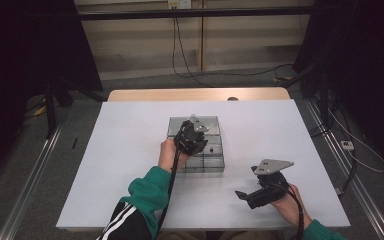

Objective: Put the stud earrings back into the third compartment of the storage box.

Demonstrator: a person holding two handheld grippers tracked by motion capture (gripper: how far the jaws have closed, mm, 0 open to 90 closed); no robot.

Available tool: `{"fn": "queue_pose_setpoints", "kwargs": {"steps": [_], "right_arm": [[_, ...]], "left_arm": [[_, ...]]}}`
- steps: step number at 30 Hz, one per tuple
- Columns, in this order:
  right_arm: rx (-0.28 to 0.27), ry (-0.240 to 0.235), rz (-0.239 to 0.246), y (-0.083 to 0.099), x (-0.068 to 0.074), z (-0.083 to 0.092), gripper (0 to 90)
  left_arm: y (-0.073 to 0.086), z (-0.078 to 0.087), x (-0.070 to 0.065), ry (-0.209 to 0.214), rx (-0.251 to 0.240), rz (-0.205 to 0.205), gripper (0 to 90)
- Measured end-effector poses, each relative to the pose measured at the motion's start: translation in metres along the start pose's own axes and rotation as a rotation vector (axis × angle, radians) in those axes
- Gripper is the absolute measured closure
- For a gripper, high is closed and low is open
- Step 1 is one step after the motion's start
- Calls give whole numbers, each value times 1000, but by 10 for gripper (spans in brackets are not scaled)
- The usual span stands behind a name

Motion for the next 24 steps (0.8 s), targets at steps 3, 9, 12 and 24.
{"fn": "queue_pose_setpoints", "kwargs": {"steps": [3,9,12,24], "right_arm": [[1,-2,-4,1,-1,0,9],[-1,-3,-1,1,-2,1,9],[-4,-4,-1,1,-2,1,9],[-4,-6,0,0,-1,1,10]], "left_arm": [[-1,-5,-3,2,7,-1,801],[-3,-15,-7,2,24,-12,802],[-3,-17,-8,3,28,-15,801],[-6,-24,-15,5,47,-16,800]]}}
Point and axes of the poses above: each handheld gripper's, and its own axes: z roughly backward along the jaws, y roughly out of its underside, x roughly to its left, the point moved 1 cm from there along -z, roughly forward along the jaws, and after that the axes turned 1 degree about z, right-handed, at the moved point
